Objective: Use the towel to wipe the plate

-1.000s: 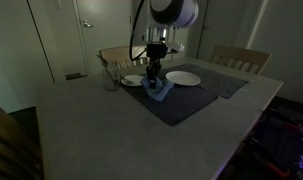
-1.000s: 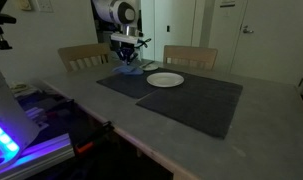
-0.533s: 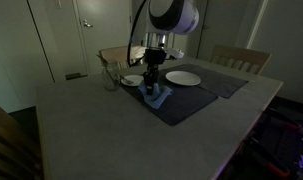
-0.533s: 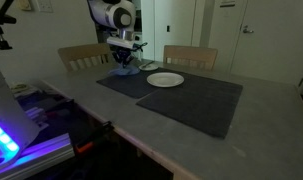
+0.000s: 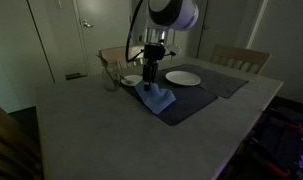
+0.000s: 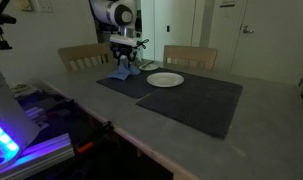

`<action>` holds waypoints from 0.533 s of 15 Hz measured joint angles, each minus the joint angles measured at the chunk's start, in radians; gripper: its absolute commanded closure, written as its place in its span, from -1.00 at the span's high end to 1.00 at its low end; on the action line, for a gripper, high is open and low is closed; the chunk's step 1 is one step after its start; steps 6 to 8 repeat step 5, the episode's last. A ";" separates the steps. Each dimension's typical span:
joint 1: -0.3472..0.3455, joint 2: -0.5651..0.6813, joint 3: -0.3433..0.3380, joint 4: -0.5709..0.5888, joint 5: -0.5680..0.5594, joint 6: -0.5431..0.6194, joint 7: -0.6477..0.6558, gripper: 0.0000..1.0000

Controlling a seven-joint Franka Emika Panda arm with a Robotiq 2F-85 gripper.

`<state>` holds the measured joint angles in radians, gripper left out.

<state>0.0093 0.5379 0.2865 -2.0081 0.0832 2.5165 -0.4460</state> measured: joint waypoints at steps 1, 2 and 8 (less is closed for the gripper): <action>-0.002 -0.010 -0.002 0.002 -0.001 -0.003 -0.006 0.98; -0.003 -0.019 -0.005 0.004 -0.001 -0.006 -0.011 1.00; -0.003 -0.050 -0.017 0.009 -0.013 -0.022 -0.013 1.00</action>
